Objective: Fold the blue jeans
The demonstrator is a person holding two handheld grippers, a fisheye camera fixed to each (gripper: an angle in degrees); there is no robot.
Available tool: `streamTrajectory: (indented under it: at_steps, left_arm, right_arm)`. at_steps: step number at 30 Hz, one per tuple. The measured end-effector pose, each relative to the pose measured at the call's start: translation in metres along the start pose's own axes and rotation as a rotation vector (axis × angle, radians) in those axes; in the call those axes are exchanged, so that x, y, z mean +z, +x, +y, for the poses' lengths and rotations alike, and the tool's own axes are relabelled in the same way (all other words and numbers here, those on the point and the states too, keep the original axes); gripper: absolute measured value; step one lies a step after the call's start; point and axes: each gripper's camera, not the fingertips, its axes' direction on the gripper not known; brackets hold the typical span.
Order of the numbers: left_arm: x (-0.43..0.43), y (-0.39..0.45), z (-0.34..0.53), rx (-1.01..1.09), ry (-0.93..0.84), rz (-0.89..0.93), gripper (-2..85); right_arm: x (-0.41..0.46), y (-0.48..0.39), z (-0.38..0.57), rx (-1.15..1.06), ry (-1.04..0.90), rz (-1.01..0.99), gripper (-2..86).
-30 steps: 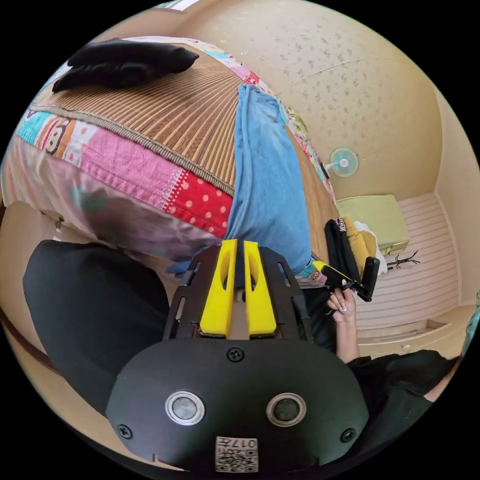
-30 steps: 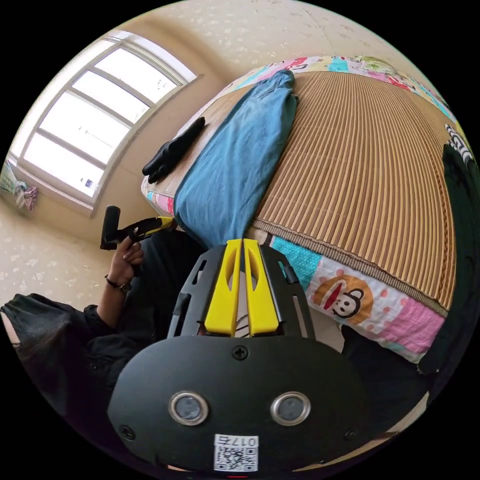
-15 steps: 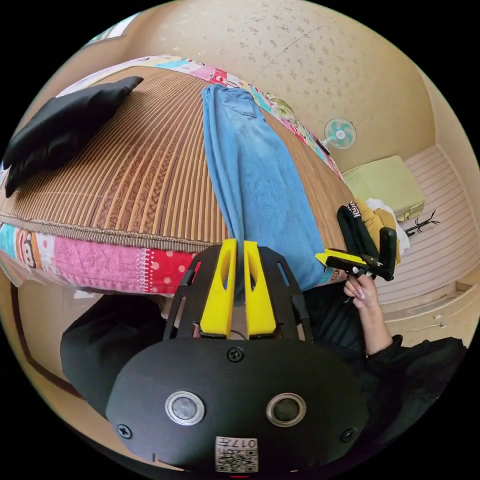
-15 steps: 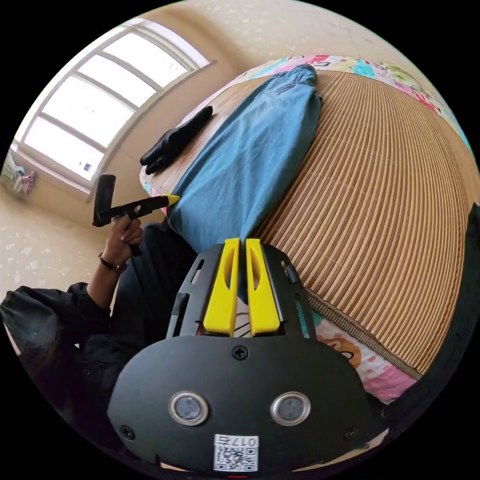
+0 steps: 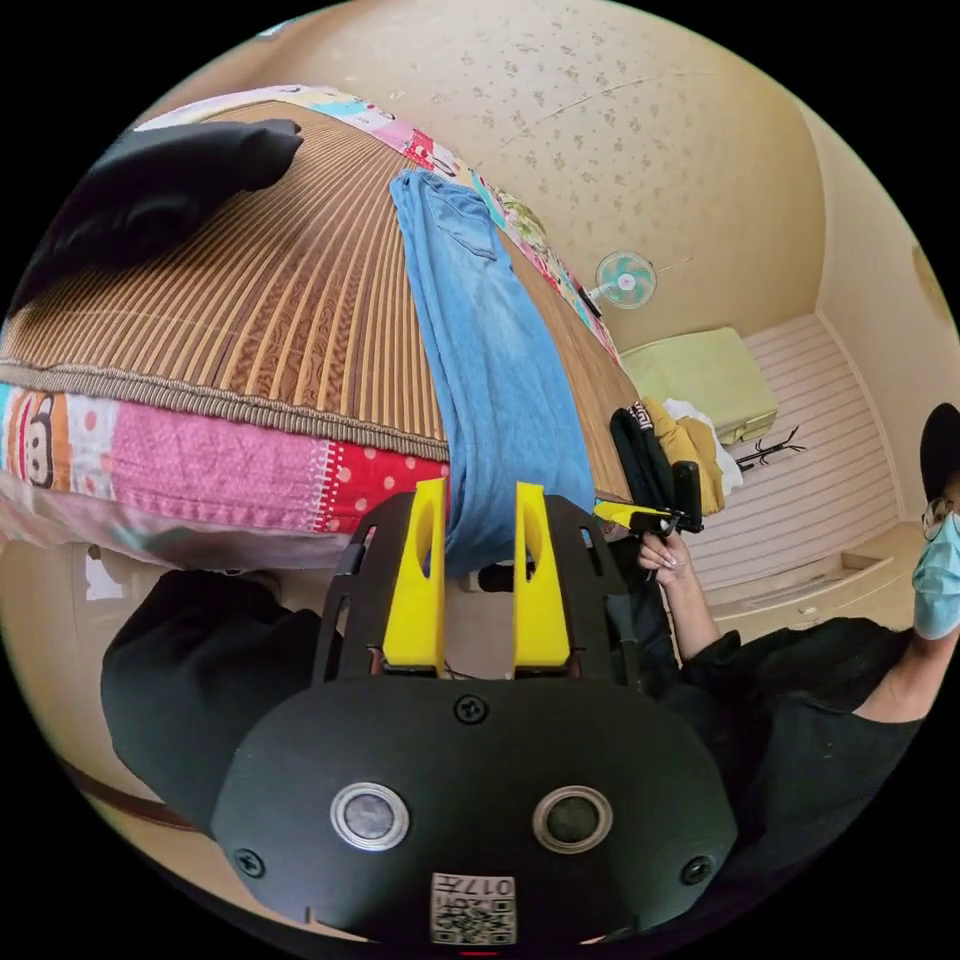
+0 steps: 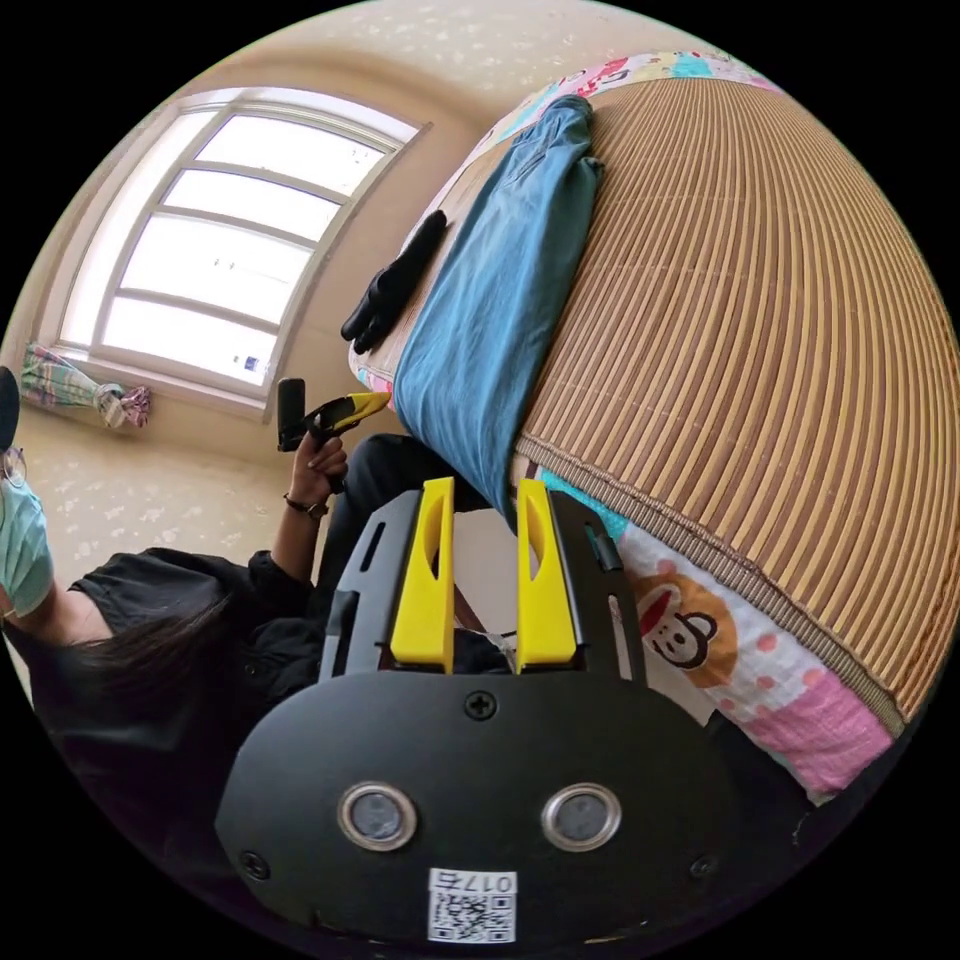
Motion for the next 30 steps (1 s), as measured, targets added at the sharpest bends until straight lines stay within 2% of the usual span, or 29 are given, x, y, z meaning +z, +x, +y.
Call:
streamTrajectory:
  at_steps: [6, 12, 15, 17, 21, 23, 27, 30]
  left_arm:
    - [0.012, -0.001, 0.030, 0.024, 0.049, -0.025, 11.1]
    - [0.022, -0.008, 0.054, 0.022, 0.090, 0.013, 11.2]
    - [0.027, -0.004, 0.068, 0.029, 0.074, -0.057, 7.3]
    - [0.039, -0.005, 0.074, 0.032, 0.010, -0.002, 4.6]
    - [0.021, 0.005, 0.100, 0.070, 0.036, 0.004, 2.3]
    - [-0.011, 0.024, 0.117, 0.152, 0.127, 0.087, 1.4]
    - [-0.110, 0.093, 0.145, 0.431, 0.383, 0.450, 0.5]
    - [-0.169, 0.176, 0.147, 0.661, 0.483, 0.518, 0.3]
  right_arm:
    - [0.004, 0.006, 0.018, 0.013, 0.105, -0.126, 12.5]
    - [0.008, 0.018, 0.020, 0.013, 0.130, -0.168, 8.7]
    - [0.015, 0.019, 0.028, 0.018, 0.150, -0.212, 7.0]
    - [0.019, 0.018, 0.034, 0.019, 0.158, -0.227, 6.1]
    - [0.024, 0.003, 0.045, -0.001, 0.155, -0.234, 3.0]
    - [0.004, -0.016, 0.057, -0.047, 0.217, -0.288, 2.4]
    - [-0.080, -0.092, 0.091, -0.310, 0.411, -0.494, 1.6]
    - [-0.139, -0.182, 0.103, -0.585, 0.470, -0.485, 1.5]
